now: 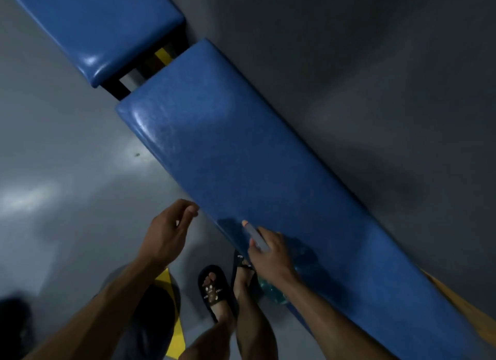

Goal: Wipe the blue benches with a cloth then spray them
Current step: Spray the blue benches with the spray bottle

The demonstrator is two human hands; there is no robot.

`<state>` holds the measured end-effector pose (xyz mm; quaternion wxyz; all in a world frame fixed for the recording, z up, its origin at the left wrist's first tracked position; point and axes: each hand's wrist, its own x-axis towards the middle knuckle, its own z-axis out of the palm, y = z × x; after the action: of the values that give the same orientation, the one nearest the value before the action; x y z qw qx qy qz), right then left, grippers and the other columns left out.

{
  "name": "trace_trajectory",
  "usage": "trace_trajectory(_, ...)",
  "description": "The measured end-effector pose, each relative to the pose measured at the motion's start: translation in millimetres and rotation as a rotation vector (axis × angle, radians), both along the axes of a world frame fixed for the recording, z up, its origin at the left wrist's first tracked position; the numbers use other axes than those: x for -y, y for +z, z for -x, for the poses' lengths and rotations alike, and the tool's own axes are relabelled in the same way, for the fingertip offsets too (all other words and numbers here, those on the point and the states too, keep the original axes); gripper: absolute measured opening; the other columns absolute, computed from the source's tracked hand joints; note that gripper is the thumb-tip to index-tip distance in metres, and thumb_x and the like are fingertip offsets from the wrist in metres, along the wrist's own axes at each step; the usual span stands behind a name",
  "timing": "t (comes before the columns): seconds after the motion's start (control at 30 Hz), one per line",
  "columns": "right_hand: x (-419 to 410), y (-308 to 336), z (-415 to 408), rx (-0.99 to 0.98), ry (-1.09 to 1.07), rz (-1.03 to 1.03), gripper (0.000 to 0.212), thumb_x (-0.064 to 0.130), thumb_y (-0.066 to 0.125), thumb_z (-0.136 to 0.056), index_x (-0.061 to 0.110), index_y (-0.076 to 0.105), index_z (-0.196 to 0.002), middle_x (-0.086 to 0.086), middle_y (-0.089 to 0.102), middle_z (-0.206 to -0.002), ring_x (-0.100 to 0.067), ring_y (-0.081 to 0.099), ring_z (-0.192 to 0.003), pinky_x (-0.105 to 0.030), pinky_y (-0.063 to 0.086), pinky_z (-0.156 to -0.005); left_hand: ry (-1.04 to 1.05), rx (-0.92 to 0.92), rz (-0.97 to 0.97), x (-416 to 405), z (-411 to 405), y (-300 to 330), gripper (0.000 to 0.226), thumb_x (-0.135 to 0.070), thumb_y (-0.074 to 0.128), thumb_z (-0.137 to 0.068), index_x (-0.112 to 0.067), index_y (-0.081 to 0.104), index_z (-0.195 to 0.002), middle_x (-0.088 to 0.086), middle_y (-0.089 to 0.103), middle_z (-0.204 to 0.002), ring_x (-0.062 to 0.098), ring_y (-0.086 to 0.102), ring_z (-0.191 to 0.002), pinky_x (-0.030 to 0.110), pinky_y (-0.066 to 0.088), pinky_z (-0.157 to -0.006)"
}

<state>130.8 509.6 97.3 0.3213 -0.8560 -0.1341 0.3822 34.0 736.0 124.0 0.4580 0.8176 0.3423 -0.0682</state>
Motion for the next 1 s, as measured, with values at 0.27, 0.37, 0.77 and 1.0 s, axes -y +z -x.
trace_trajectory(0.27,8.9,6.0,-125.3,0.138,-0.137,0.042,0.033,0.005,0.059,-0.084,0.029,0.063,-0.105,0.011,0.059,-0.085,0.0,0.055,-0.07,-0.008,0.038,-0.058,0.054,0.019,0.001,-14.0,-4.9,5.9,0.031,-0.059,0.036,-0.095,-0.04,0.06,-0.095,-0.014,0.07,-0.094,0.008,0.066,-0.089,0.037,0.054,-0.077)
trace_trajectory(0.37,8.5,7.7,-156.3,0.167,-0.19,0.07,0.015,0.01,0.058,-0.085,0.025,0.062,-0.087,0.008,0.057,-0.074,-0.013,0.052,-0.062,-0.023,0.04,-0.057,0.05,0.002,0.011,-17.9,-5.6,9.8,0.032,-0.057,0.037,-0.095,-0.036,0.061,-0.098,-0.014,0.07,-0.097,0.011,0.066,-0.09,0.038,0.054,-0.079)
trace_trajectory(0.77,-62.7,5.6,-40.5,0.025,0.012,0.006,0.042,0.006,0.052,-0.072,0.028,0.068,-0.105,0.02,0.065,-0.093,-0.009,0.059,-0.086,-0.018,0.046,-0.075,0.014,-0.006,0.074,-86.2,7.5,2.6,0.042,-0.058,0.036,-0.095,-0.028,0.064,-0.1,-0.013,0.07,-0.095,0.01,0.067,-0.085,0.038,0.055,-0.077)
trace_trajectory(1.0,-138.7,-1.1,18.3,0.099,-0.124,0.011,0.013,0.014,0.058,-0.077,0.021,0.052,-0.068,0.009,0.051,-0.065,-0.021,0.054,-0.071,-0.037,0.046,-0.068,-0.035,-0.003,0.089,-150.1,13.4,-1.6,0.042,-0.062,0.034,-0.093,-0.032,0.063,-0.098,-0.017,0.069,-0.093,0.001,0.063,-0.088,0.027,0.05,-0.074)
